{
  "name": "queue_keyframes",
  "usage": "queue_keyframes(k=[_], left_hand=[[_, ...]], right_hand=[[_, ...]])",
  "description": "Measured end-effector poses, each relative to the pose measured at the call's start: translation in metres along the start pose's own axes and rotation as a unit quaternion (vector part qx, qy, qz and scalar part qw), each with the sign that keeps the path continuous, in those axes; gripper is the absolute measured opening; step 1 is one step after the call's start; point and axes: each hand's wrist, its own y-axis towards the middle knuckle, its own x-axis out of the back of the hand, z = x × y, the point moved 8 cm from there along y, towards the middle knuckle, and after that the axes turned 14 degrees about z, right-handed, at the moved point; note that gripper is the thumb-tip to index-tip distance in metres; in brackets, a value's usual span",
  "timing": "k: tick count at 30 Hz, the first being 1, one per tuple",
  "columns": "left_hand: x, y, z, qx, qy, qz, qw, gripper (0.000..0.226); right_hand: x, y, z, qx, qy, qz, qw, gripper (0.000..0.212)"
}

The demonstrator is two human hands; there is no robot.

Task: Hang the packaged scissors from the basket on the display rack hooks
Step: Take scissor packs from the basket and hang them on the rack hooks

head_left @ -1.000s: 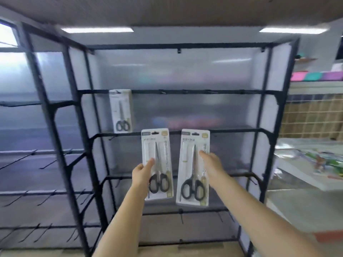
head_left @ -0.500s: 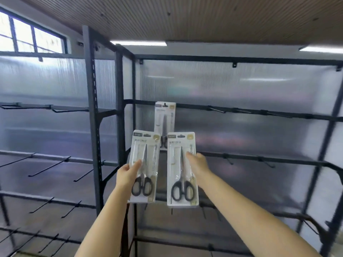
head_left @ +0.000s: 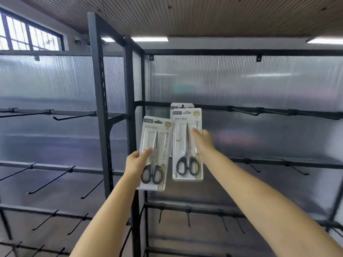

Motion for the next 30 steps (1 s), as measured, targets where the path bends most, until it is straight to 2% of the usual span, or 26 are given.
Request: queue_keyframes(k=[5,13,19,30], left_hand=[[0.004,0.017,0.010,0.004,-0.006,0.005,1.000,0.039],[0.003,0.042,-0.003,-0.024,-0.029,0.003,0.999,0.020],[0.004,0.056,-0.001,-0.010,-0.020,0.004,1.000,0.021],[-0.007,0.069,0.007,0.012,-0.019,0.024,0.999,0.021]], right_hand=[[-0.006,0.017,-0.002,-0.001,-0.013,-0.007,1.000,0.039],[-0.010,0.053,0.016,0.021,-0.021,-0.023,0.999,0.035],[-0.007,0.071,0.001,0.001,0.008,-0.031,0.999,0.034],[-0.014,0.085,-0.006,0.010,-0.007,-0.037,0.999,0.034]])
